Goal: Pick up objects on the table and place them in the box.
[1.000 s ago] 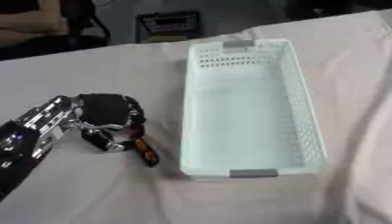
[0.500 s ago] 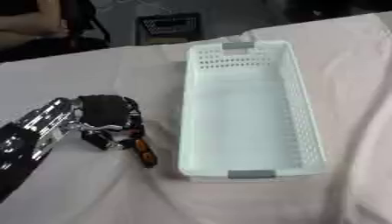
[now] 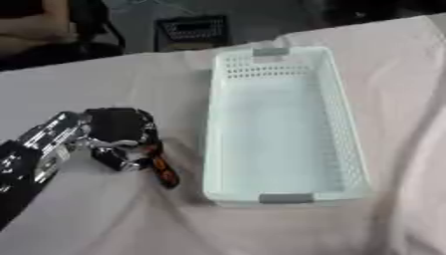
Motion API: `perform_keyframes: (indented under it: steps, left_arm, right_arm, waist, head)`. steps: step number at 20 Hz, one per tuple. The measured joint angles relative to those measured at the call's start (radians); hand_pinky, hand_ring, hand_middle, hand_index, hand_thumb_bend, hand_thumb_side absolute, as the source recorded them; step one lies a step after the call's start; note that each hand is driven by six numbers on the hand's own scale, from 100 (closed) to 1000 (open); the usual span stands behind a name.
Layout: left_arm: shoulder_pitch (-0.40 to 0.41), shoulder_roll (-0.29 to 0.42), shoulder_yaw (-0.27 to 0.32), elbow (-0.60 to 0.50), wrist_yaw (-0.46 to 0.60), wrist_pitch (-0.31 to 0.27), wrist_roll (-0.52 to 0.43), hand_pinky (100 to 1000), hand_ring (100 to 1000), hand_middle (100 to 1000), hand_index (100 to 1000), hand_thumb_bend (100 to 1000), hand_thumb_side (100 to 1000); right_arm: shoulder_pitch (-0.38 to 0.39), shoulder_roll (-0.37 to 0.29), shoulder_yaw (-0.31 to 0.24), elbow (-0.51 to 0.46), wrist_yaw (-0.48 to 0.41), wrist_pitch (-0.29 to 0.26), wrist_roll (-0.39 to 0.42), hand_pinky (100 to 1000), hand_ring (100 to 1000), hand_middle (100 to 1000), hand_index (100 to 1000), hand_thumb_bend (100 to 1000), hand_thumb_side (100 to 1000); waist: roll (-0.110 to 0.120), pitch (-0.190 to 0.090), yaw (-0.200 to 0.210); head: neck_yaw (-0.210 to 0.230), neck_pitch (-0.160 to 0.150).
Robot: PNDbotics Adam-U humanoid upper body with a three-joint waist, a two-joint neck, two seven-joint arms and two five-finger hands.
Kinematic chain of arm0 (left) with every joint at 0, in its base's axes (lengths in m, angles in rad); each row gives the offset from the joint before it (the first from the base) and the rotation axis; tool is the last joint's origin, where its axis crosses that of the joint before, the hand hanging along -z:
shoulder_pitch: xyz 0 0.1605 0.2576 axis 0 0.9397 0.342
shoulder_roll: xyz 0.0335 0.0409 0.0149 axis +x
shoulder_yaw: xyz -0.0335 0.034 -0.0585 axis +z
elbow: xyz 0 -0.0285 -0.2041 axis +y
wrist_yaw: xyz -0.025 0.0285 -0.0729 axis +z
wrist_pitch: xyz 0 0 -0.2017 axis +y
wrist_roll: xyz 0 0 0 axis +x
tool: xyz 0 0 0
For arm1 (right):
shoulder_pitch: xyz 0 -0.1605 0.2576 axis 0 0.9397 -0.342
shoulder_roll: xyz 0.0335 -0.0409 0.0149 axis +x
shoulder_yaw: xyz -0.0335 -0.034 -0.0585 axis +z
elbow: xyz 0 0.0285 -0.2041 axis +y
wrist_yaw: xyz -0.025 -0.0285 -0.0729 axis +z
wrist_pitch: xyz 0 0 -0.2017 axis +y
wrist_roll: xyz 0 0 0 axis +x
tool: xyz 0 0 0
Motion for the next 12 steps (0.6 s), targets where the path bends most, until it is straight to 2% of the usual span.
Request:
perform_keyframes:
  steps: [6,12]
  left_arm:
    - [0.005,-0.008,0.022,0.023,0.186,0.058,-0.073,671,425,233,399,100,247]
    - [-0.002,0.003,0.056,-0.014,0.257,0.104,-0.108,671,422,230,395,100,252]
  right_arm:
    - [0.0,0.0,0.0,0.0,0.0,0.001,0.0,432,551,598,815,100,757]
    - [0.0,0.003,0.0,0.0,0.0,0.004,0.004,432,551,597,815,100,758]
  waist:
    - [-0.001,0.001,0.0]
    - [-0.001,0.001,0.003]
  head:
    - [-0.008,-0.001]
    - [-0.009,-0.006]
